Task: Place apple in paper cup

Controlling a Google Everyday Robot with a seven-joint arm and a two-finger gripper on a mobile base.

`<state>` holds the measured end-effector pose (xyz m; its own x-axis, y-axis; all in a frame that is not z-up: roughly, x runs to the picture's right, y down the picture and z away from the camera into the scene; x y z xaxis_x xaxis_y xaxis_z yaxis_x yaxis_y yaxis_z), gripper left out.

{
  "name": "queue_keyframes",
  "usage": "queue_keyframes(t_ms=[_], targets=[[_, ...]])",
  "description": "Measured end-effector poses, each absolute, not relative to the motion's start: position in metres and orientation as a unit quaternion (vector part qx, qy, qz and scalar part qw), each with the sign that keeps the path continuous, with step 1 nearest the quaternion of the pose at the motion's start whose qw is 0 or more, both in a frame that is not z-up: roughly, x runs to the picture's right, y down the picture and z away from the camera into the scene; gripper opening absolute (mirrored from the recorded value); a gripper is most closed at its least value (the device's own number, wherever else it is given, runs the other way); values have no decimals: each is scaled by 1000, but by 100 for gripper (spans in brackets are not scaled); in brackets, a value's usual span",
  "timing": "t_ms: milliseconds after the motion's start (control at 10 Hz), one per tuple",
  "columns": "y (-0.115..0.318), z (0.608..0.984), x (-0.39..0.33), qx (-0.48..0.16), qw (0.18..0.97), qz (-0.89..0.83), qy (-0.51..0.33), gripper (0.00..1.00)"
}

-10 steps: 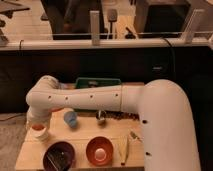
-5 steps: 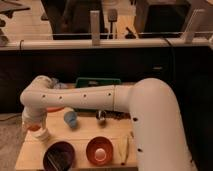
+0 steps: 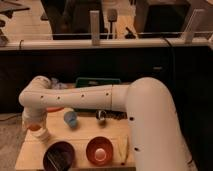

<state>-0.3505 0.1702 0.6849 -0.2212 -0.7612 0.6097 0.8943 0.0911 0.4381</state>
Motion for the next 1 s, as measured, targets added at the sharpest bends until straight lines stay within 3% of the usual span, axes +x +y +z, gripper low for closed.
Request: queue_keyframes(t_ms=[1000], targets=[[171,687,-344,-100,621,-681,-374,80]])
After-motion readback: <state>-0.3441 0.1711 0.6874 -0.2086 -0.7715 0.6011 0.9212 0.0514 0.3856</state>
